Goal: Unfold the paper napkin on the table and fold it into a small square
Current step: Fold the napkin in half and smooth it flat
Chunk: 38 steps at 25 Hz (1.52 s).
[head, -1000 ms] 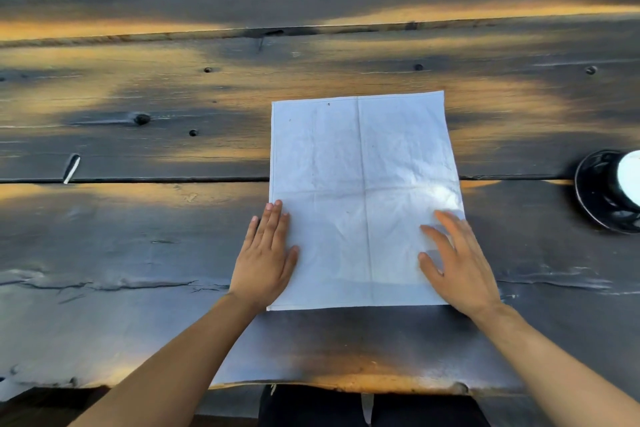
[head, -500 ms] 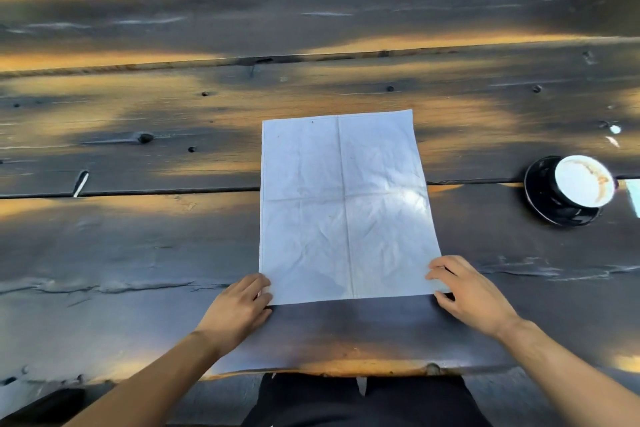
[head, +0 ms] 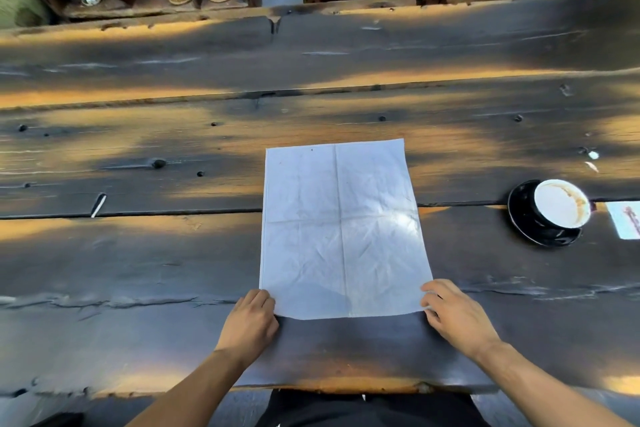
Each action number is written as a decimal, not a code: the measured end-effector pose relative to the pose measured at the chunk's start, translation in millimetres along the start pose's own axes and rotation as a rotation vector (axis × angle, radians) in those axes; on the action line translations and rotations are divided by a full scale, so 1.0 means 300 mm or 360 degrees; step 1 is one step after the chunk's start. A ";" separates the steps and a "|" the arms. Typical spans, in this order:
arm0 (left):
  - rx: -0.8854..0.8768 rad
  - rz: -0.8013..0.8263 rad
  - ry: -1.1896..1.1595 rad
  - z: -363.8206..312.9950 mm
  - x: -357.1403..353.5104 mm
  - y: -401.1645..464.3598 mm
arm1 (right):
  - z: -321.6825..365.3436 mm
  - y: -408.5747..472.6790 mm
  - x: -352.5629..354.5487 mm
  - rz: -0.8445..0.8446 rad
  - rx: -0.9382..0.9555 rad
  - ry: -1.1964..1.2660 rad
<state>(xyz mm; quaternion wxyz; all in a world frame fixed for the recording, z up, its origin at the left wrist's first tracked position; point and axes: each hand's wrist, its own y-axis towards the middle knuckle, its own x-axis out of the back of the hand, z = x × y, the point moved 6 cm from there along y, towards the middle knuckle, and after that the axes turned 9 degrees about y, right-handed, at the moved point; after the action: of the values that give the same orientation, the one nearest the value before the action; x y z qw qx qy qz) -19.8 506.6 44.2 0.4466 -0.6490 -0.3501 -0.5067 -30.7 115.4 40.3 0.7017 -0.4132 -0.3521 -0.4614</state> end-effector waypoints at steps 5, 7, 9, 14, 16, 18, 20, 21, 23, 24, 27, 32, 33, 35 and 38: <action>0.0495 0.0058 -0.0449 0.034 -0.007 -0.052 | -0.014 -0.012 -0.028 0.0014 -0.0035 -0.0081; 0.0583 0.0101 -0.0519 0.023 -0.003 -0.074 | -0.050 -0.016 -0.067 0.0059 -0.0104 -0.0089; 0.0606 0.0101 -0.0524 0.005 0.005 -0.085 | -0.059 -0.015 -0.074 0.0072 -0.0147 -0.0075; 0.0764 0.0011 -0.0676 0.010 0.042 -0.096 | 0.031 -0.022 0.081 0.0012 -0.0280 0.0180; 0.0878 -0.0025 -0.0727 0.031 0.073 -0.103 | 0.028 -0.039 0.137 -0.0033 -0.0369 0.0416; 0.0872 -0.0023 -0.0747 0.032 0.098 -0.107 | 0.018 -0.048 0.174 -0.0058 -0.0458 0.0595; 0.0820 -0.0013 -0.0762 0.023 0.120 -0.111 | 0.016 -0.051 0.198 -0.0080 -0.0484 0.0710; 0.0830 -0.0019 -0.0803 0.023 0.128 -0.115 | 0.018 -0.051 0.205 -0.0081 -0.0495 0.0750; 0.0873 -0.0037 -0.0925 0.022 0.140 -0.126 | 0.011 -0.045 0.211 -0.0081 -0.0549 0.0834; 0.0896 0.0001 -0.0990 0.020 0.136 -0.135 | 0.005 -0.042 0.209 -0.0067 -0.0572 0.0861; 0.0859 0.0283 -0.1043 0.011 0.094 -0.162 | -0.020 -0.037 0.170 0.0189 -0.0628 0.0871; 0.0933 0.0385 -0.0990 0.048 0.071 -0.185 | -0.061 -0.048 0.113 0.0624 -0.0730 0.0858; 0.0951 0.0382 -0.0963 0.058 0.083 -0.169 | -0.065 -0.035 0.118 0.0604 -0.0741 0.0870; 0.1021 0.0365 -0.0982 0.092 0.099 -0.124 | -0.075 0.006 0.129 0.0519 -0.0782 0.0918; 0.1115 0.0374 -0.1284 0.143 0.117 -0.034 | -0.080 0.104 0.153 0.0379 -0.0805 0.1038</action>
<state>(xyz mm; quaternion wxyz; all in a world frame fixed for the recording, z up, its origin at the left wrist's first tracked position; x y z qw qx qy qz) -5.8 550.2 76.7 0.5200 -0.6389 -0.5666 -0.0175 16.1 84.6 62.7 0.7012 -0.4425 0.0624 -0.5556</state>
